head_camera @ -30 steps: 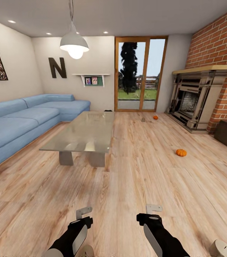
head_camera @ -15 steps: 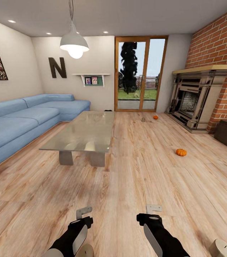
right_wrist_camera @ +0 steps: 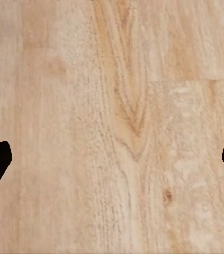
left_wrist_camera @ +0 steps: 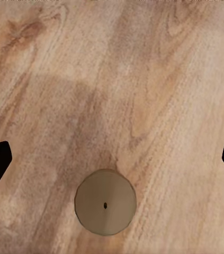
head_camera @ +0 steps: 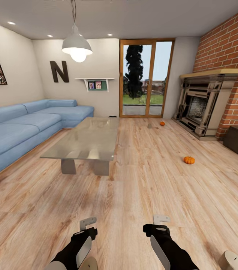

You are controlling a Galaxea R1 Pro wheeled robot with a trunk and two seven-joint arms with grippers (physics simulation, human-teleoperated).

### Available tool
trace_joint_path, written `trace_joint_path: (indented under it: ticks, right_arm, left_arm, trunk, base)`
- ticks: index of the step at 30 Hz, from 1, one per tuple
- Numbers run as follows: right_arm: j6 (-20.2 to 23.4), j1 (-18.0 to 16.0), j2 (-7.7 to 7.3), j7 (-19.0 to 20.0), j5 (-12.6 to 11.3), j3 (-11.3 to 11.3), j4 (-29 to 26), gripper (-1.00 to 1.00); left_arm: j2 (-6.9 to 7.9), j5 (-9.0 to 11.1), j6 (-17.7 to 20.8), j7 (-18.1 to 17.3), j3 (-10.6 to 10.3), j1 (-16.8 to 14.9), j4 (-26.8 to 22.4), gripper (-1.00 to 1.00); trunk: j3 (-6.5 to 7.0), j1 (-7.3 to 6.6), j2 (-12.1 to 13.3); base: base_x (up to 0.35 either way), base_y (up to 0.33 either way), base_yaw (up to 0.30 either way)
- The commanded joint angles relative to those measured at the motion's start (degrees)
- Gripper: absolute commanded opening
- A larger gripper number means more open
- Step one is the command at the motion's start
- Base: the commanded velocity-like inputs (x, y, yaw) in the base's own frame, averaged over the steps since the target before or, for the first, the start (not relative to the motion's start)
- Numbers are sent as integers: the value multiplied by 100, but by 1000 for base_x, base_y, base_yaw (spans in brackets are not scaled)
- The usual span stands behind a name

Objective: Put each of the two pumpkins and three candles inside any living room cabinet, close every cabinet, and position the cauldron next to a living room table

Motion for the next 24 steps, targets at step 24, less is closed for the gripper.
trace_joint_path:
  ticks: [24]
  right_arm:
    - [15,-4,1,-50,-52,30,-8,100]
  left_arm:
    - [-2,41,30,46,-40,-1,-16,100]
  trunk:
    - [48,-1,-3]
  base:
    - [0,0,-32]
